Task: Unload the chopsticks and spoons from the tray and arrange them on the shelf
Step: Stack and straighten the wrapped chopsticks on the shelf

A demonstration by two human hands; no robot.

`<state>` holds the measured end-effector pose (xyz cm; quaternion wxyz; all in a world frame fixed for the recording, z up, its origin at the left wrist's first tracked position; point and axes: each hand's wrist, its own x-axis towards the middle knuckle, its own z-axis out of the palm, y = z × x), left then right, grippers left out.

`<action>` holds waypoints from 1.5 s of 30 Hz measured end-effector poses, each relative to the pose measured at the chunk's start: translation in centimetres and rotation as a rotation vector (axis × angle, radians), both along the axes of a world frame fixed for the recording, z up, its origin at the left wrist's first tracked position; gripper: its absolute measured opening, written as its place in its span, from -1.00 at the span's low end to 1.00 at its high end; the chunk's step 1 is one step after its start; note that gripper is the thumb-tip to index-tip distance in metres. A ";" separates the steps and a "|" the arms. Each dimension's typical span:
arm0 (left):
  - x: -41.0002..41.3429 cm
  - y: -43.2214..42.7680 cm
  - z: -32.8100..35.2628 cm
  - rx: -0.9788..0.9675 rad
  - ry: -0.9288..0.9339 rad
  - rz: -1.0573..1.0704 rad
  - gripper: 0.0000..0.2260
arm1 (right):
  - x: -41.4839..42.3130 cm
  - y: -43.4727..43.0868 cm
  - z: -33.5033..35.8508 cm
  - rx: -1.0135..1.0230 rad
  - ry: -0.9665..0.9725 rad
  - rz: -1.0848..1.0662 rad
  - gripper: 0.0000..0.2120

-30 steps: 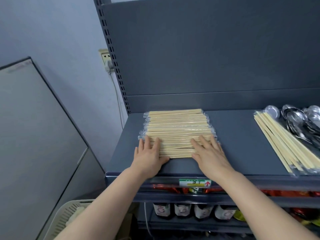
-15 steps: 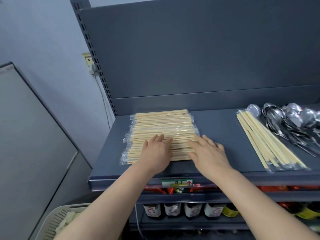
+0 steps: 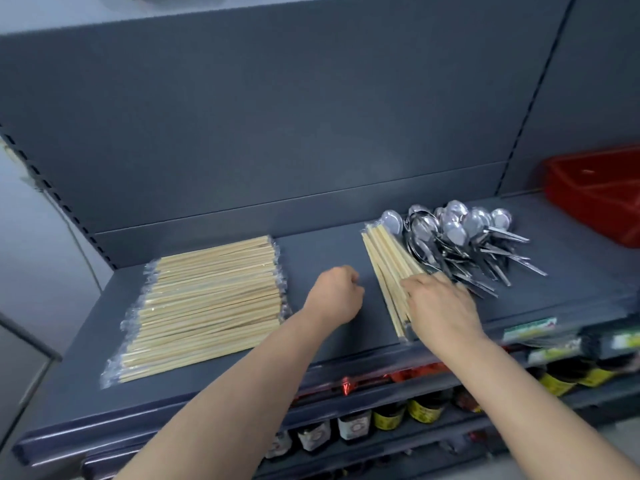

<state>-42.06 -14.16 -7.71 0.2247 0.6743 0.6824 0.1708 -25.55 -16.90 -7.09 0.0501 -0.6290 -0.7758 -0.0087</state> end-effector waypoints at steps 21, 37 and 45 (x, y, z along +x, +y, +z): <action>7.2 7.6 0.9 -0.150 -0.539 0.560 -0.90 | 6.6 3.3 -2.8 0.018 0.242 0.271 -0.76; 6.6 6.9 0.0 -0.111 -0.103 0.472 -0.82 | 6.5 3.1 -1.7 -0.019 0.157 0.262 -0.79; 3.3 5.3 2.7 0.176 -0.803 0.386 -0.93 | 1.9 3.6 0.6 -0.370 0.834 0.186 -0.41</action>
